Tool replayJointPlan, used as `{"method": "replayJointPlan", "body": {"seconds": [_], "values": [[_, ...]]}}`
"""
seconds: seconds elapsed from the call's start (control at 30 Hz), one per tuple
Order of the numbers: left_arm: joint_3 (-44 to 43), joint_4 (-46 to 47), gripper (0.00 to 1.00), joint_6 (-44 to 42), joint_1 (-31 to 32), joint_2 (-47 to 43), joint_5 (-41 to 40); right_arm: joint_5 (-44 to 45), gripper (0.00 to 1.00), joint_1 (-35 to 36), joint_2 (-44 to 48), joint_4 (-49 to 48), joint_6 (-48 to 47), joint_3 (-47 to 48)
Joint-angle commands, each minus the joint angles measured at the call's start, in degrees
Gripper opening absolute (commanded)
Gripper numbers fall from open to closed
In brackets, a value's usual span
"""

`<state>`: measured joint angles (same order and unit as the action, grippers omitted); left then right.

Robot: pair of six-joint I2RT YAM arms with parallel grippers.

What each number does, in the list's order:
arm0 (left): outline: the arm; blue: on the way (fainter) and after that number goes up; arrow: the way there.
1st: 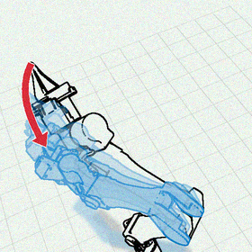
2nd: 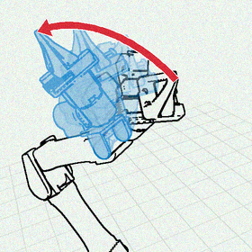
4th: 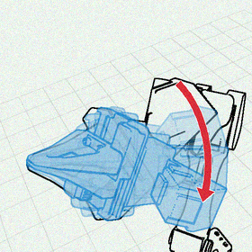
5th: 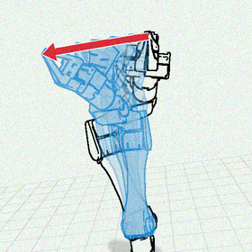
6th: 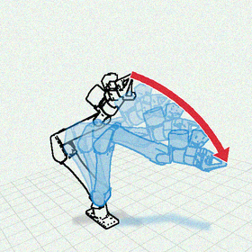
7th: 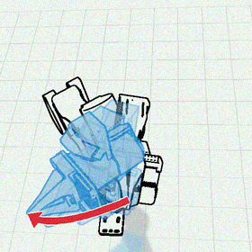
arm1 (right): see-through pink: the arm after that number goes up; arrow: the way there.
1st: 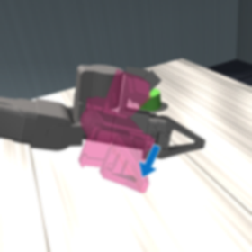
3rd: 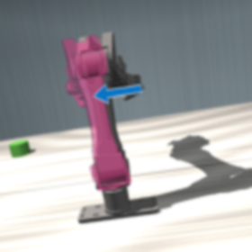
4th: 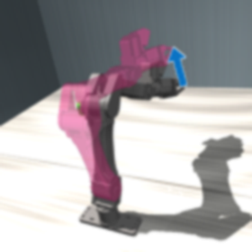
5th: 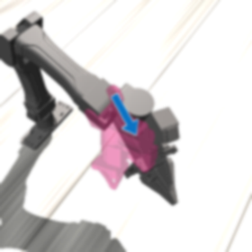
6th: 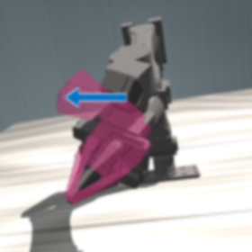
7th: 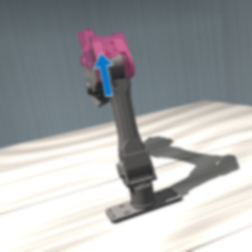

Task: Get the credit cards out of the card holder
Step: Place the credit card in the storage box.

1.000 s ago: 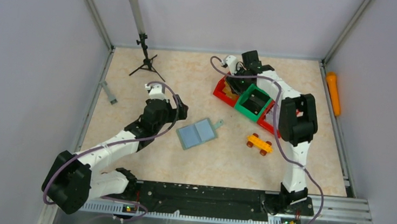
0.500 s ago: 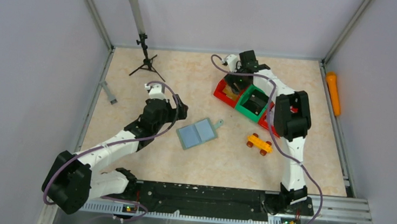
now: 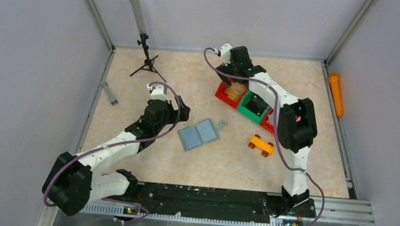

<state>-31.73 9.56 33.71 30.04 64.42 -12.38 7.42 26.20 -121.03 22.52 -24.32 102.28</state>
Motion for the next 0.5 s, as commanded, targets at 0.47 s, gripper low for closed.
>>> {"method": "replayJointPlan", "body": {"seconds": [0.47], "values": [[-1.04,-5.36,0.96,1.68,-0.34,0.15,10.63,-10.55,0.84,9.4,32.93,-14.3,40.43,-33.63]]}}
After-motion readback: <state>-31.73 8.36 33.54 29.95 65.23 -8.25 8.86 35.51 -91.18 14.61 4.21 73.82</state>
